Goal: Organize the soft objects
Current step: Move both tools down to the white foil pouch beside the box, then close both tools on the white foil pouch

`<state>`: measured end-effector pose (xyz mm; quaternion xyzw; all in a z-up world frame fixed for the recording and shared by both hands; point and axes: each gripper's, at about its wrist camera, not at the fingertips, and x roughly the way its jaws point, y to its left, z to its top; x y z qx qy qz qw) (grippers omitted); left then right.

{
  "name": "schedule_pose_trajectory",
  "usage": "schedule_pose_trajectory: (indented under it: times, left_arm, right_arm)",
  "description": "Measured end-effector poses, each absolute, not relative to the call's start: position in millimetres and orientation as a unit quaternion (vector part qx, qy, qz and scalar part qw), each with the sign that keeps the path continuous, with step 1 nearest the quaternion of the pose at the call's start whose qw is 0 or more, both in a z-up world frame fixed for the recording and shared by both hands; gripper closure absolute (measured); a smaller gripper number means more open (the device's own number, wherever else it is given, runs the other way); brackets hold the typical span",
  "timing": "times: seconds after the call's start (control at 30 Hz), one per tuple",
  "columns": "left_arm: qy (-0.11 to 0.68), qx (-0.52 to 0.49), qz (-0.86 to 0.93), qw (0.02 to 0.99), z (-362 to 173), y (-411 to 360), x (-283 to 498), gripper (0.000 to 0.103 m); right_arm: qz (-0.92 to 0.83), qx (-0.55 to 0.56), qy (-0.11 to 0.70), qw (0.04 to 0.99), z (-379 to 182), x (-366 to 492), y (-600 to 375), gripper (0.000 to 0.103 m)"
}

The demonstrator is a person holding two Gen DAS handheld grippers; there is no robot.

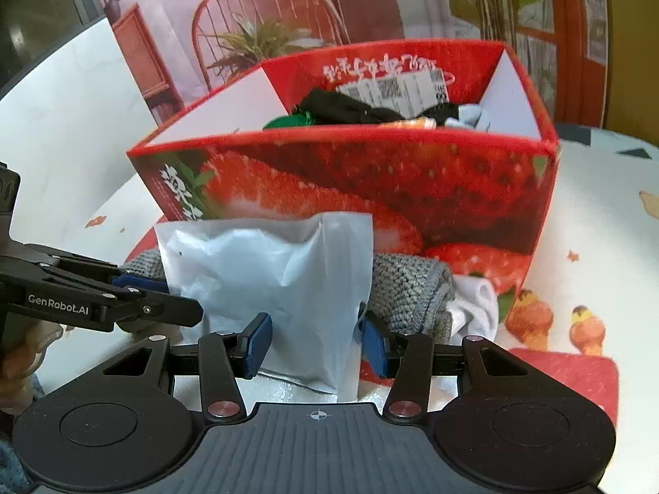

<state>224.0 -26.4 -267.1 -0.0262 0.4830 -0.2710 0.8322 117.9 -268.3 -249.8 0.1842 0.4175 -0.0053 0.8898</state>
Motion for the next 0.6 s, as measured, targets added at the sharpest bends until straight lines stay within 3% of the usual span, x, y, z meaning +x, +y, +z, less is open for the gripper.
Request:
schedule_pose_trajectory:
  times: [0.6]
  left_arm:
    - [0.473,-0.021,-0.275,0.837,-276,-37,227,0.07]
  right_arm:
    - [-0.004,0.245,0.408,0.879,-261,126,-278,0.055]
